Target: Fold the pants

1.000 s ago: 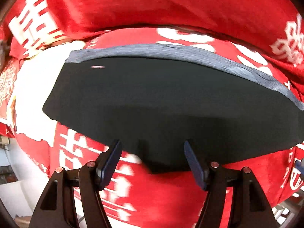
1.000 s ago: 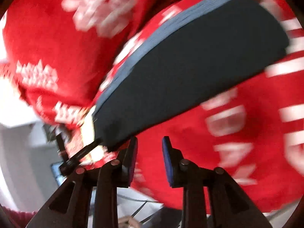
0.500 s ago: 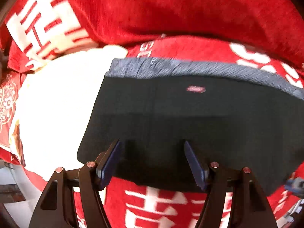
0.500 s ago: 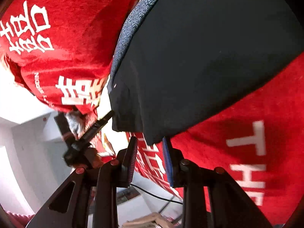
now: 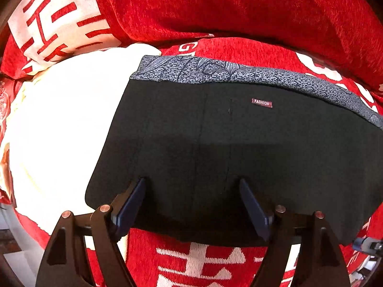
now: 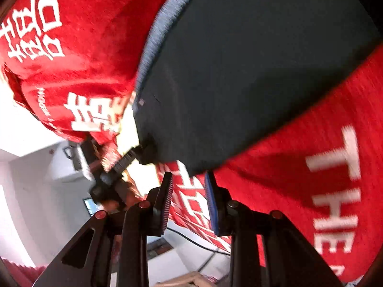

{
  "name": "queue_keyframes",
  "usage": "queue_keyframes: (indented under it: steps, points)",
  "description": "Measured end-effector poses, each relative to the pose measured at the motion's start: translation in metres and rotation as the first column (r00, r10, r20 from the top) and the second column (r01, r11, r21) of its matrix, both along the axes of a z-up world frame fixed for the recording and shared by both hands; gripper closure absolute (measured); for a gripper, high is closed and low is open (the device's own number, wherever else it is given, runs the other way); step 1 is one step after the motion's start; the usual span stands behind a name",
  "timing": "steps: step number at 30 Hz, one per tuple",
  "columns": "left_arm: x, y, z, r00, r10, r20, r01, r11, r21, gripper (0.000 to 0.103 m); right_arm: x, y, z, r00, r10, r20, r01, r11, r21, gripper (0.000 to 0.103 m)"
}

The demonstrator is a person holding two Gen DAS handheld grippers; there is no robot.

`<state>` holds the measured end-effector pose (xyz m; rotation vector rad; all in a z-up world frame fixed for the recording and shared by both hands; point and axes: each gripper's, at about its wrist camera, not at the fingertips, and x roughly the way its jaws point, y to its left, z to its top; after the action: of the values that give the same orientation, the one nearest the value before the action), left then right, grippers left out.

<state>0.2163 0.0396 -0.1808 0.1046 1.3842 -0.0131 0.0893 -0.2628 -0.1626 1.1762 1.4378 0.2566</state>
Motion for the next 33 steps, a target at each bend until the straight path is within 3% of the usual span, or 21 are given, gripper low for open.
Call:
queue_keyframes:
  steps: [6,8,9,10,12,15,18,21,23,25,26,27,29,31,32,33]
  points:
    - [0.003,0.002,-0.001,1.0,-0.002,-0.002,0.002,1.0,-0.015,0.022,0.014,-0.008,-0.011,0.992,-0.123,0.024,0.122,0.992,0.03,0.071]
    - [0.003,0.003,-0.001,1.0,-0.007,-0.007,0.007,1.0,-0.018,0.022,0.02,-0.005,-0.005,0.993,-0.119,0.026,0.119,0.993,0.008,0.073]
    - [0.004,0.004,-0.001,1.0,-0.013,-0.008,0.013,1.0,-0.018,0.022,0.023,-0.002,0.002,0.994,-0.097,0.045,0.097,0.995,-0.006,0.089]
    - [0.004,0.004,-0.001,1.0,-0.024,-0.008,0.024,0.999,-0.021,0.022,0.023,0.0,0.009,0.996,-0.07,0.063,0.071,0.997,-0.028,0.096]
    - [0.004,0.005,-0.002,0.999,-0.032,-0.006,0.032,0.999,-0.027,0.019,0.018,0.0,0.009,0.996,-0.064,0.055,0.066,0.997,-0.041,0.096]
    - [0.006,0.006,-0.002,0.999,-0.034,-0.012,0.034,0.999,-0.023,0.019,-0.002,-0.008,-0.013,0.994,-0.102,-0.048,0.099,0.994,-0.055,0.097]
    - [0.006,0.003,0.0,0.999,-0.051,-0.011,0.051,0.999,-0.007,0.019,-0.009,-0.012,0.001,0.997,-0.041,-0.063,0.036,0.996,-0.085,0.092]
    - [0.006,0.002,-0.001,0.999,-0.05,-0.006,0.05,0.999,-0.007,0.019,0.002,-0.024,0.04,0.998,0.033,0.045,-0.023,0.98,-0.2,0.092]
    - [0.005,0.002,-0.002,0.999,-0.045,-0.005,0.045,0.999,-0.004,0.018,0.022,-0.032,0.058,0.99,0.106,0.097,-0.066,0.936,-0.345,0.092]
    - [0.006,0.001,-0.001,0.999,-0.043,-0.006,0.043,0.999,0.002,0.018,0.035,-0.038,0.048,0.987,0.15,0.061,-0.11,0.898,-0.425,0.092]
    - [0.006,0.0,-0.001,0.999,-0.04,-0.009,0.04,0.999,0.001,0.018,0.037,-0.04,0.031,0.986,0.166,-0.003,-0.151,0.886,-0.439,0.092]
    - [0.006,0.001,-0.001,0.999,-0.036,-0.013,0.036,0.999,0.001,0.018,0.035,-0.043,0.018,0.986,0.159,-0.042,-0.162,0.893,-0.42,0.099]
    - [0.006,0.001,0.001,0.999,-0.034,-0.02,0.034,0.999,0.001,0.019,0.02,-0.054,0.015,0.997,0.08,-0.018,-0.081,0.932,-0.354,0.099]
    - [0.005,-0.001,0.005,0.999,-0.035,-0.019,0.035,0.999,0.015,0.019,0.012,-0.055,0.018,0.995,0.088,-0.055,-0.102,0.931,-0.35,0.099]
    - [0.005,-0.003,0.009,0.999,-0.04,-0.013,0.04,0.999,0.014,0.019,0.008,-0.054,0.022,0.992,0.101,-0.069,-0.119,0.925,-0.36,0.09]
    - [0.004,-0.007,0.015,0.999,-0.049,0.001,0.049,0.999,-0.001,0.019,0.006,-0.053,0.026,0.991,0.12,-0.061,-0.134,0.924,-0.358,0.09]
